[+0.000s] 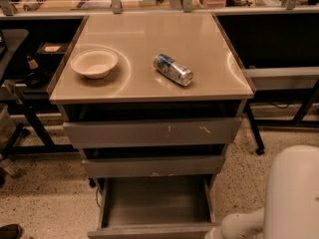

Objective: Close bottom drawer

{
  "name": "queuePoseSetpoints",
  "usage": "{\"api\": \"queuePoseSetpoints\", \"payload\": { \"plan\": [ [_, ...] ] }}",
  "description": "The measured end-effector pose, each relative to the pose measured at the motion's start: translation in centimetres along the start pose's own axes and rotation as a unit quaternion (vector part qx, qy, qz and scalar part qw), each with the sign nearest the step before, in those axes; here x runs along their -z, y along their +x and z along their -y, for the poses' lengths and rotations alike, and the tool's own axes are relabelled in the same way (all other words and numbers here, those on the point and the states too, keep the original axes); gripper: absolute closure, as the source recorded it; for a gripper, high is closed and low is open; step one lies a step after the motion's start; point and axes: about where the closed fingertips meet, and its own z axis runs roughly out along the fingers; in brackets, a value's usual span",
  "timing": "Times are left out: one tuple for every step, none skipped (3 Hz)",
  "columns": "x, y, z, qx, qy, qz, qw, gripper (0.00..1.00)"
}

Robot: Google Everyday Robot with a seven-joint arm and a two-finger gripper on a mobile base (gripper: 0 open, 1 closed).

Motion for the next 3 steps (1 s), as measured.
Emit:
{"api": "queuePoseSetpoints", "payload": {
  "plan": [
    [-2.5, -0.7, 1.2, -0.023, -0.003, 0.014, 0.9996, 1.00],
    [-4.4, -1.5, 2.2, -0.034, -0.006, 0.024, 0.9991, 1.00],
    [-5.6, -3.0, 3.2, -0.033, -0.005, 0.033, 0.9989, 1.00]
  ]
}}
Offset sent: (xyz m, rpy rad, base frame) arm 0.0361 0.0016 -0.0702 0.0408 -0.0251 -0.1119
